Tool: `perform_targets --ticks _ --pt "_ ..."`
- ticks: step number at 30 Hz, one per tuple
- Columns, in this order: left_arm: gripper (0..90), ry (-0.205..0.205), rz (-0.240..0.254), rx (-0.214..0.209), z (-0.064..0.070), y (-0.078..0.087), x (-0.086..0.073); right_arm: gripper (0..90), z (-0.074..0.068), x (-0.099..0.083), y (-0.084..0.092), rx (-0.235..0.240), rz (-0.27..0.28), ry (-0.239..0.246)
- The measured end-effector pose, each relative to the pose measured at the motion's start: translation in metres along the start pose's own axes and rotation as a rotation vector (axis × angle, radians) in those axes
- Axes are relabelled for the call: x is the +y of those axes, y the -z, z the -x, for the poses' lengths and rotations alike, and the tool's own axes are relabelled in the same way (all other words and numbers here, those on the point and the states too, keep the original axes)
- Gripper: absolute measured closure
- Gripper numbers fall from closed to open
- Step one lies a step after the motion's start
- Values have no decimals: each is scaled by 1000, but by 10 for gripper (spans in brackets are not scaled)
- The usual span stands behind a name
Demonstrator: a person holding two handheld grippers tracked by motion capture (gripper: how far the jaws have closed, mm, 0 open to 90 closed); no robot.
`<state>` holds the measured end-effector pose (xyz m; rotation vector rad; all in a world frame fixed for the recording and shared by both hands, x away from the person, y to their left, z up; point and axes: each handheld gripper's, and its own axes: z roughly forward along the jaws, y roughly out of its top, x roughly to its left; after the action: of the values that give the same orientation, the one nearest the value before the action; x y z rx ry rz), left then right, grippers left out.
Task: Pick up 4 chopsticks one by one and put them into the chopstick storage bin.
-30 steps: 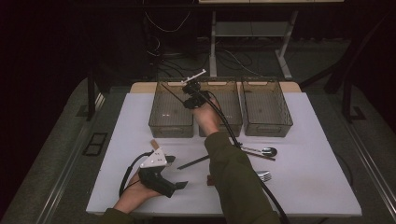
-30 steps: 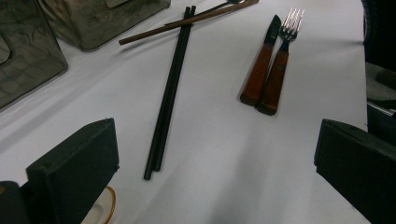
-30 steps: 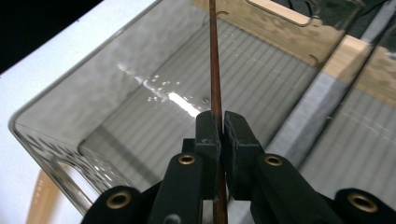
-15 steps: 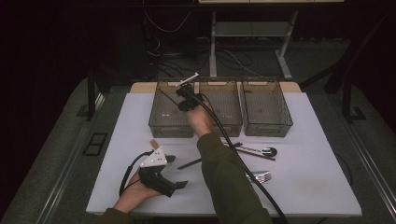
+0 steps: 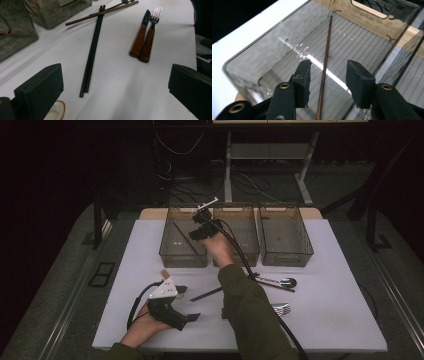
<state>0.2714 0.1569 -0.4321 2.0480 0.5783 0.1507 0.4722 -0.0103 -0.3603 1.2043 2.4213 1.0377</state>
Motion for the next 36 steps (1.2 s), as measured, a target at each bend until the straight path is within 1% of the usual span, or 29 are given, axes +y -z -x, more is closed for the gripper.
perform_targets --ticks 2,6,7,8,9,10,11,12,13,15,16,17,19,20,21,22,23,25,28,29,30,32,33,34,35,36 --pt "0 -2 2 3 0 0 0 503 3 -3 7 17 8 6" --pt "0 1 2 3 0 1 0 445 10 -10 24 50 41 36" --pt "0 2 2 2 0 1 0 426 15 -14 32 68 49 49" --pt "0 2 5 2 0 1 0 426 15 -14 32 68 49 49" --pt "0 -1 7 3 0 0 0 413 18 -18 40 69 61 71" --pt "0 -2 6 3 0 0 0 413 18 -18 40 69 61 71" --pt "0 -1 4 2 1 0 0 401 22 -23 48 89 77 77" --pt "0 -5 -1 2 0 0 0 401 22 -23 48 89 77 77" --pt "0 -7 -3 2 0 0 0 395 24 -26 51 93 84 79" --pt "0 -7 -3 1 0 0 0 358 28 -35 61 106 94 102" --pt "0 -8 -3 1 0 0 0 348 29 -38 64 115 96 108" --pt "0 -6 -4 2 1 0 0 348 29 -38 64 115 96 108" --pt "0 -11 -8 3 0 1 0 328 32 -44 70 131 97 124" --pt "0 -15 -13 5 0 1 0 318 33 -48 73 134 98 136" --pt "0 -9 -7 4 0 1 -1 310 34 -50 75 136 104 143" --pt "0 -4 -3 4 0 1 -1 294 37 -56 81 140 103 152" --pt "0 -4 -4 5 0 1 -1 294 37 -56 81 140 103 152" --pt "0 -7 -8 3 0 1 -1 276 43 -66 89 148 110 165" --pt "0 -17 -14 4 0 1 -1 262 46 -73 95 149 114 173" --pt "0 -13 -11 5 0 0 -1 231 50 -80 101 157 117 175" --pt "0 -13 -11 7 0 1 -1 231 50 -80 101 157 117 175" --pt "0 -13 -10 6 0 1 -1 216 53 -87 107 163 122 180" --pt "0 -14 -10 7 0 1 -1 210 55 -90 110 163 128 173" --pt "0 -13 -9 7 0 1 -1 210 60 -98 116 170 136 178" --pt "0 -10 -6 6 0 0 -1 210 63 -102 118 170 138 184" --pt "0 -16 -12 6 0 1 -1 210 65 -107 121 169 136 184"
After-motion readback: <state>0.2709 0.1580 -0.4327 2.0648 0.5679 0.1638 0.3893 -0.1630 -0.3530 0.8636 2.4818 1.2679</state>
